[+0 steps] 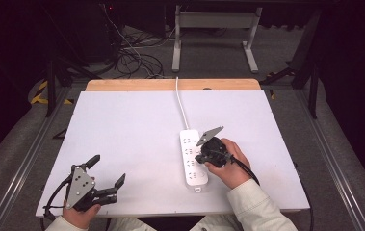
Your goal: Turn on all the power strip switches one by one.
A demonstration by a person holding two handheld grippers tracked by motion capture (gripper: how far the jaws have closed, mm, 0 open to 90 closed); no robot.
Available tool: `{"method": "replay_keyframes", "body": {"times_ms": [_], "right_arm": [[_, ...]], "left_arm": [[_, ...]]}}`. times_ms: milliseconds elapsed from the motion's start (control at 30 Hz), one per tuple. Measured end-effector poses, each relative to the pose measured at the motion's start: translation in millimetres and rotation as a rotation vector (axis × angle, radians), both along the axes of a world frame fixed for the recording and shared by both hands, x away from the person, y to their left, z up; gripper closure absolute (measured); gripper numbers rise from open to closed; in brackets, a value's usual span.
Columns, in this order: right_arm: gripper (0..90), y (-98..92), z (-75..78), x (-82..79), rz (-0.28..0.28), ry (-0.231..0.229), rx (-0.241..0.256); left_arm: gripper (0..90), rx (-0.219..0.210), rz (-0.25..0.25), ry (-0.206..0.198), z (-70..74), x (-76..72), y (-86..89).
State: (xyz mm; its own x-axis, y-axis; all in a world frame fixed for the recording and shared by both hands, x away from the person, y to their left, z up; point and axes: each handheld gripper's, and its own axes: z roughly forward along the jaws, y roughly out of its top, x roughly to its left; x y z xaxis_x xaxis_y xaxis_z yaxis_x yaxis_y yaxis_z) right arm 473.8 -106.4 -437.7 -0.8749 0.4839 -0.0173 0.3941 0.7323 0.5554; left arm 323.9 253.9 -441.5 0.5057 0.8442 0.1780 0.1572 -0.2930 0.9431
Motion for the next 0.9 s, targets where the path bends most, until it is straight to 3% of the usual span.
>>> {"method": "replay_keyframes", "body": {"times_ms": [900], "right_arm": [[90.0, 0.6, -3.1, -0.1, -0.024, 0.021, -0.005]], "left_arm": [[7.4, -0.001, -0.001, 0.002, -0.1, -0.3, -0.6]]}}
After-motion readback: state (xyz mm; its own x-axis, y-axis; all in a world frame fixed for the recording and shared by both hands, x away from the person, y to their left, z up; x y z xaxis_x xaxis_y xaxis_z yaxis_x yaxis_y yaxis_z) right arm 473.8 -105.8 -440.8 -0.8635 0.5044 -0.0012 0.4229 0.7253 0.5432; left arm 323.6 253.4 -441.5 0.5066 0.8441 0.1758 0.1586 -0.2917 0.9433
